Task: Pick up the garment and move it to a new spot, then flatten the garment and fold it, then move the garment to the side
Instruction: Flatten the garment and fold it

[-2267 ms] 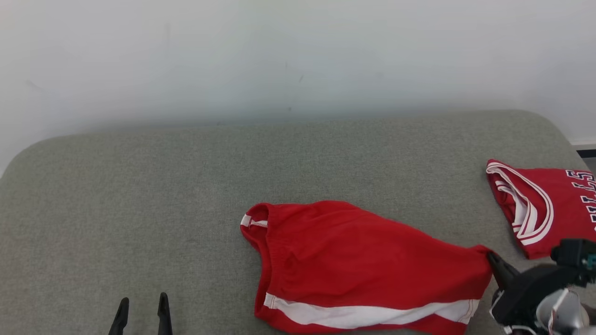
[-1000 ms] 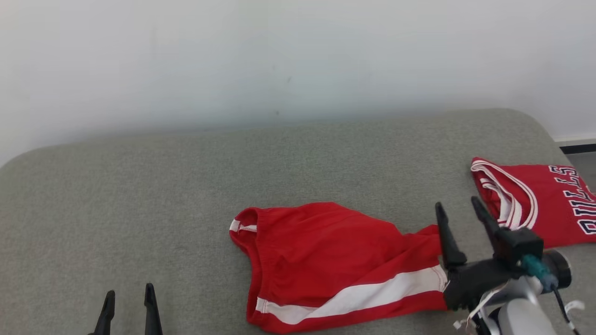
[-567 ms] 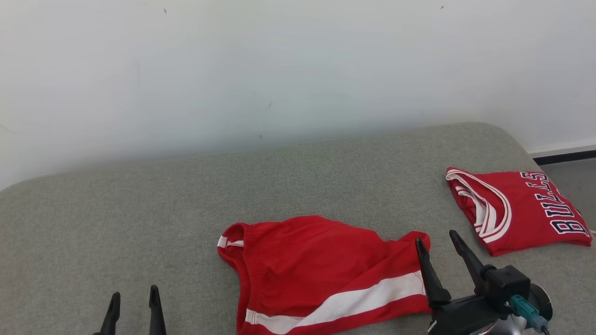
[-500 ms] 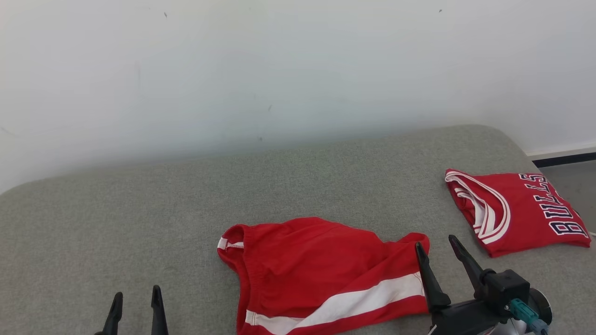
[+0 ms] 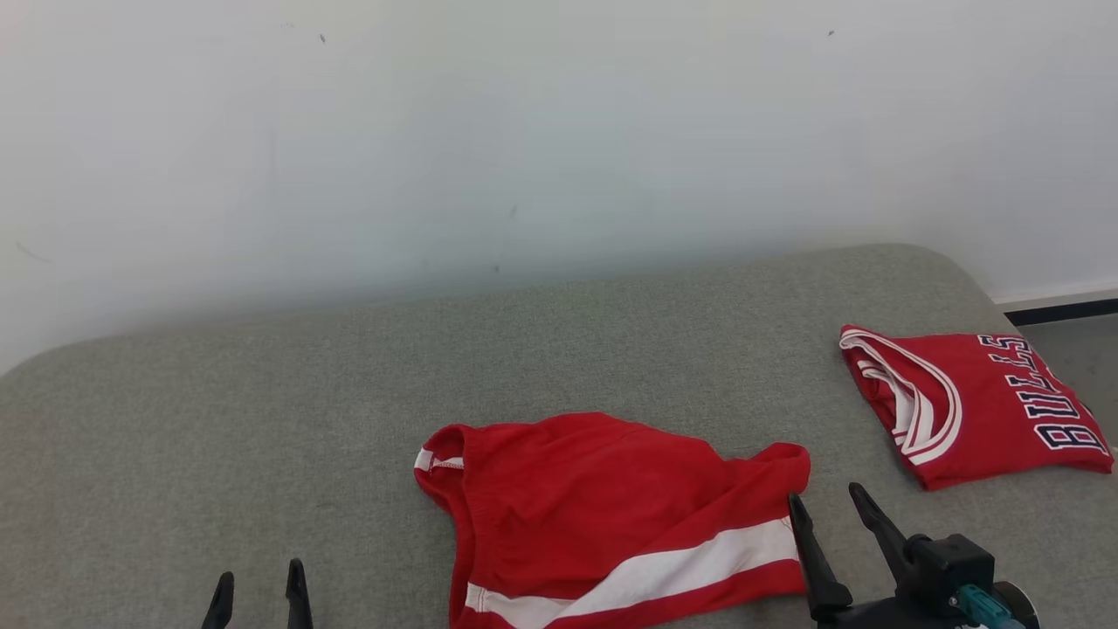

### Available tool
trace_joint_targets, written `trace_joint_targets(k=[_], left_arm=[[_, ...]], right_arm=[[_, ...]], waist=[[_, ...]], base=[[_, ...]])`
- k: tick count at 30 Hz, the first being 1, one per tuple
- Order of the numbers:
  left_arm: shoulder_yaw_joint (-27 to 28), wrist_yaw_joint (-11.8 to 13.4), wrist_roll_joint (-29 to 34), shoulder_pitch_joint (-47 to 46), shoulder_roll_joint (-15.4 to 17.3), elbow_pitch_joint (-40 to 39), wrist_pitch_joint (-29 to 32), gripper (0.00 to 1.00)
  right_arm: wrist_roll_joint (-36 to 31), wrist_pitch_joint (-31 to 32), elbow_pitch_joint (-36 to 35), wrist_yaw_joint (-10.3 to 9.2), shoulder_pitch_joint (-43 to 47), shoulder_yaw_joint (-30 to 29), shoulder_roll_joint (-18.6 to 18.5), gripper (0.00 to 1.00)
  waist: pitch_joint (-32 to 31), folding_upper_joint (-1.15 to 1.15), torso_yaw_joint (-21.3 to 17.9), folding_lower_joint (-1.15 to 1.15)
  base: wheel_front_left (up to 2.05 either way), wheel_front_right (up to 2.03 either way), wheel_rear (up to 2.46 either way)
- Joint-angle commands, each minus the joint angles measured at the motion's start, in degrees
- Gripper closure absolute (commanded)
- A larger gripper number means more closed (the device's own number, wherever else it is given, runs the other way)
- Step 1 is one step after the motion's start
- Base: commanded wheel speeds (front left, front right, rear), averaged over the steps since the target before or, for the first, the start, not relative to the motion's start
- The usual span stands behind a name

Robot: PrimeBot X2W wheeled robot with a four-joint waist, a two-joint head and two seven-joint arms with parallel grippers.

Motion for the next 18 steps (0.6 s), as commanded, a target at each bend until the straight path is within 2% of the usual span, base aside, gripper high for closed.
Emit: trace_joint_targets(k=[1, 14, 18], left_arm=[[0.3, -0.05, 0.49, 0.32, 0.02, 0.19, -0.1, 0.0], [0.54, -0.85, 1.19, -0.83, 0.01, 1.16, -0.1, 0.0], [-0.83, -2.21, 0.91, -1.85, 0.03, 1.73, 0.03, 0.0]], right_arm=[[0.15, 0.04, 0.14, -0.15, 0.88, -0.34, 0.06, 0.0], [0.02, 0.69, -0.21, -0.15, 0.59, -0.51, 1.09, 0.0], [0.26, 0.88, -0.33, -0.15, -0.41, -0.71, 0.41, 0.0]], waist=[[0.13, 0.0, 0.23, 0.0], [1.48, 0.0, 0.1, 0.0], [2.13, 0.0, -0.09, 0.0]], base=[[0.0, 0.0, 0.0], [0.0, 0.0, 0.0], [0.0, 0.0, 0.0]])
